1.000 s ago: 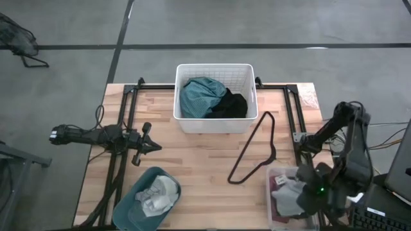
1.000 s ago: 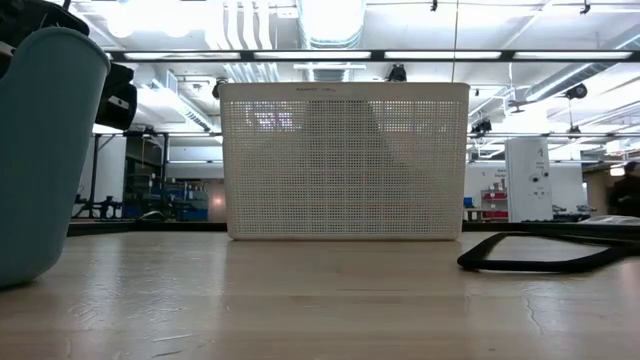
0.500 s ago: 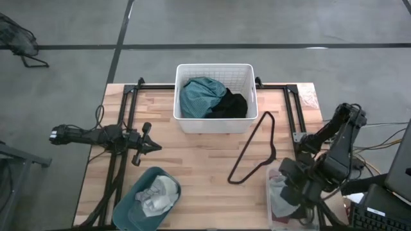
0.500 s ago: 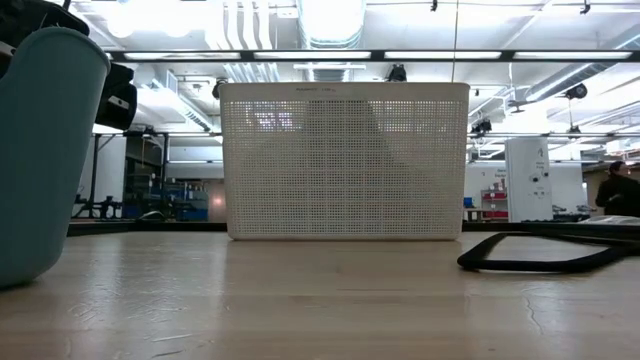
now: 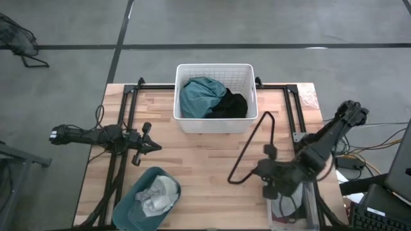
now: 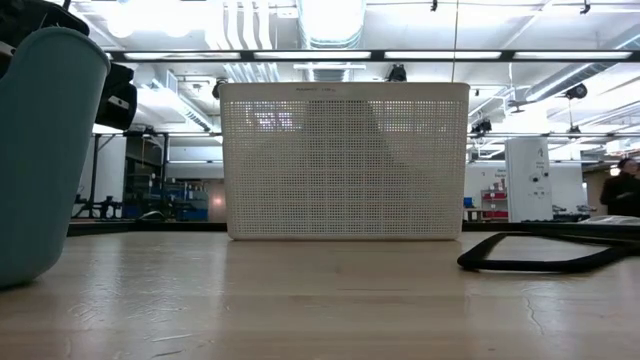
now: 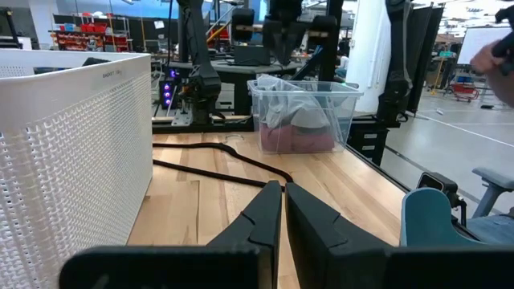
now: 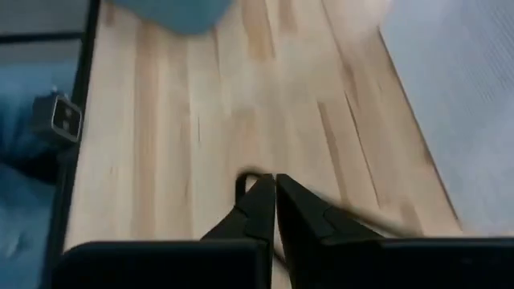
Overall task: Pick & Place Cloths
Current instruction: Return to Home Position
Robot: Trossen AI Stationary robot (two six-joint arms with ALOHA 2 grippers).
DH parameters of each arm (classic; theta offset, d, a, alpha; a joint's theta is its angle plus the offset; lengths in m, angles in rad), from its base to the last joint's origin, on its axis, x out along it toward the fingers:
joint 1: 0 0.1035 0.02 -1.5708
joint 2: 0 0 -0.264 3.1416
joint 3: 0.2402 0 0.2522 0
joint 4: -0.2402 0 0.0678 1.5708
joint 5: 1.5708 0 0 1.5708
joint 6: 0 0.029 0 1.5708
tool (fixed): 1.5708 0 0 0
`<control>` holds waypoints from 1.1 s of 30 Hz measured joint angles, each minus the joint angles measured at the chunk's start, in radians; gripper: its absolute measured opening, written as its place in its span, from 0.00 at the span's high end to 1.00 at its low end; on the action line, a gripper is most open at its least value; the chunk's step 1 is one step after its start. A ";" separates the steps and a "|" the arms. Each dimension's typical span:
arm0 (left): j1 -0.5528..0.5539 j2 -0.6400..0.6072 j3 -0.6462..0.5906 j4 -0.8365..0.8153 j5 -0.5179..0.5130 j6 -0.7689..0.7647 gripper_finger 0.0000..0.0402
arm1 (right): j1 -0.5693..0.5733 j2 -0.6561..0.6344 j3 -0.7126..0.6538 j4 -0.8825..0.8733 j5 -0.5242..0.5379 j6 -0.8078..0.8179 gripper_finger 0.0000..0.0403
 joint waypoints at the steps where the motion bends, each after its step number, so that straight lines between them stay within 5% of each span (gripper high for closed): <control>1: 0.000 0.000 0.000 0.000 0.000 0.000 0.94 | -0.021 -0.018 -0.050 0.083 0.001 -0.062 0.97; 12: 0.000 0.000 0.000 0.000 0.000 0.000 0.94 | -0.248 -0.353 -0.537 0.829 -0.047 -0.602 0.98; 19: 0.000 0.000 0.000 0.000 0.000 0.000 0.94 | -0.326 -0.643 -0.704 0.867 0.063 -0.577 0.98; 33: 0.000 0.000 0.000 0.000 0.000 0.000 0.94 | -0.384 -0.873 -0.903 1.012 -0.142 -0.780 0.98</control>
